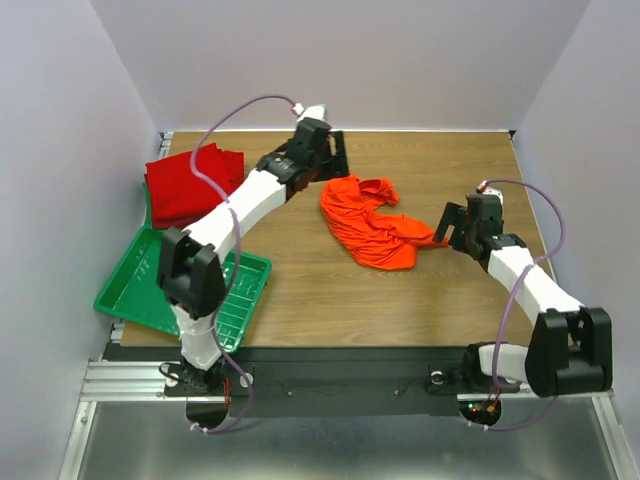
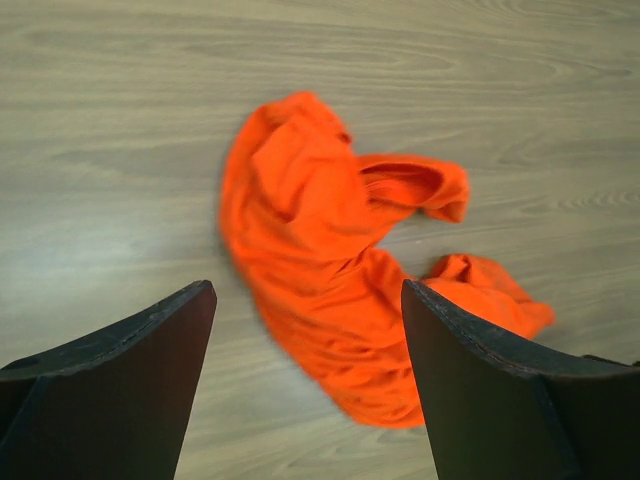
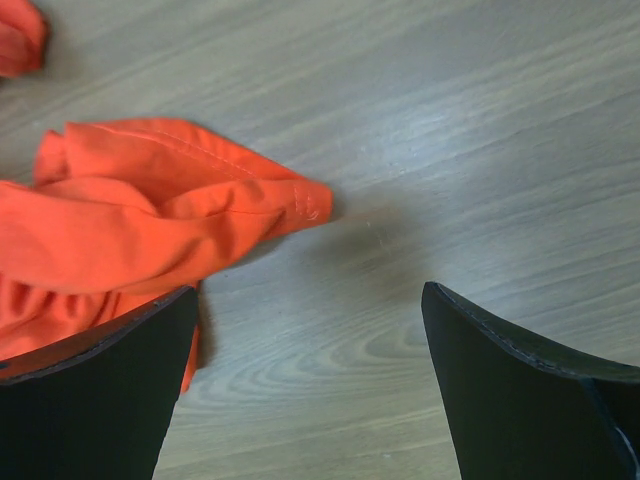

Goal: Fold and stack the t-shirts
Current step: Flatten the tshirt out

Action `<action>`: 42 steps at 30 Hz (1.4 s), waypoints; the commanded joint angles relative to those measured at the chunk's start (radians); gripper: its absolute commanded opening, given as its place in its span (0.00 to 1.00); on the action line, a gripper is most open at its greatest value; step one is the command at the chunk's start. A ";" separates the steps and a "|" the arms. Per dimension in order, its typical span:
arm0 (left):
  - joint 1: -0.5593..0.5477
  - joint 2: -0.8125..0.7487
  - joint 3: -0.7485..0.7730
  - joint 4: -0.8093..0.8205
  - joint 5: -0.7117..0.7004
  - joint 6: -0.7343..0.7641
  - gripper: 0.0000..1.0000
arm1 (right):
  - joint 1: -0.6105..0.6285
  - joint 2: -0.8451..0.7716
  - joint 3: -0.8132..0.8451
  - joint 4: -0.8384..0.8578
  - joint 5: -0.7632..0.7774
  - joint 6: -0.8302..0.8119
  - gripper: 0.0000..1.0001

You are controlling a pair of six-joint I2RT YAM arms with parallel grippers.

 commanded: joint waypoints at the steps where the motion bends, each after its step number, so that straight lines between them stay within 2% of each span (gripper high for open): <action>1: -0.051 0.136 0.149 0.005 0.020 0.100 0.86 | -0.005 0.115 0.053 0.033 -0.028 0.063 0.98; 10: -0.060 0.417 0.486 -0.114 0.078 0.183 0.85 | -0.017 0.334 0.170 0.074 -0.165 0.089 0.93; 12: -0.060 0.446 0.522 -0.134 0.069 0.200 0.85 | -0.016 0.359 0.188 0.074 -0.176 0.087 0.89; 24: -0.043 0.535 0.530 -0.177 0.085 0.204 0.82 | -0.030 0.486 0.248 0.077 -0.225 0.074 0.57; 34: -0.032 0.596 0.556 -0.167 0.091 0.198 0.80 | -0.044 0.482 0.240 0.083 -0.235 0.074 0.50; 37: -0.032 0.602 0.557 -0.147 0.095 0.197 0.78 | -0.045 0.488 0.242 0.086 -0.234 0.075 0.38; 38: -0.032 0.607 0.559 -0.139 0.107 0.194 0.72 | -0.048 0.489 0.245 0.091 -0.229 0.078 0.27; 39: -0.032 0.609 0.562 -0.136 0.112 0.194 0.66 | -0.048 0.494 0.248 0.091 -0.229 0.078 0.23; 40: -0.031 0.612 0.567 -0.130 0.114 0.188 0.54 | -0.051 0.495 0.251 0.094 -0.229 0.080 0.20; 41: -0.029 0.618 0.574 -0.130 0.120 0.181 0.38 | -0.051 0.502 0.254 0.094 -0.229 0.080 0.12; 42: -0.028 0.616 0.577 -0.128 0.121 0.175 0.12 | -0.053 0.503 0.259 0.094 -0.228 0.081 0.08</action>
